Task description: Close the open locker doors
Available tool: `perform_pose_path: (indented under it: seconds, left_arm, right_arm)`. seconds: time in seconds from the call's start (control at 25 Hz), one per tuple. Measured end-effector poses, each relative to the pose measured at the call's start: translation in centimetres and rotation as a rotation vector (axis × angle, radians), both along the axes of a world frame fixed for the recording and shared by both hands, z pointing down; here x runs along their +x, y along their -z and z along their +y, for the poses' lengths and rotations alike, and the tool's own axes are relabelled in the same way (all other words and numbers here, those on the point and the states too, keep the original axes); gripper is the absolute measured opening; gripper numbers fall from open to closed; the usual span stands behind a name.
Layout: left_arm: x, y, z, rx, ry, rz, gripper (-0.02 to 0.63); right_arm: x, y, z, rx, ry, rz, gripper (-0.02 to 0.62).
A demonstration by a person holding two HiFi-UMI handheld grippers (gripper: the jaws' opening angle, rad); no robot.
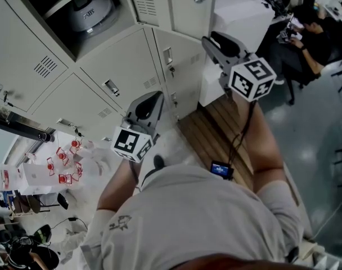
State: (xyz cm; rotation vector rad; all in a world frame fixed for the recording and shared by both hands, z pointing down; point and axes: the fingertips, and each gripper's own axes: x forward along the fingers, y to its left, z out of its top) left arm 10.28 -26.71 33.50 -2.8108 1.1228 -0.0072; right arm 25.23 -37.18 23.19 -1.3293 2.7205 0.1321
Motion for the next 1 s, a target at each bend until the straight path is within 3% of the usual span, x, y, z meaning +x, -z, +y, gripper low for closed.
perform_pose_path:
  seconds: [0.2, 0.56, 1.0]
  left_arm:
    - [-0.6, -0.2, -0.1, -0.005, 0.015, 0.006, -0.005]
    - [-1.4, -0.4, 0.4, -0.005, 0.025, -0.001, -0.005]
    - [-4.8, -0.5, -0.4, -0.016, 0.067, -0.006, -0.004]
  right_arm:
    - [-0.5, 0.1, 0.1, 0.008, 0.002, 0.010, 0.087]
    - [-1.6, 0.1, 1.6, 0.026, 0.028, 0.016, 0.086]
    - [-6.3, 0.4, 5.4, 0.059, 0.124, 0.032, 0.087]
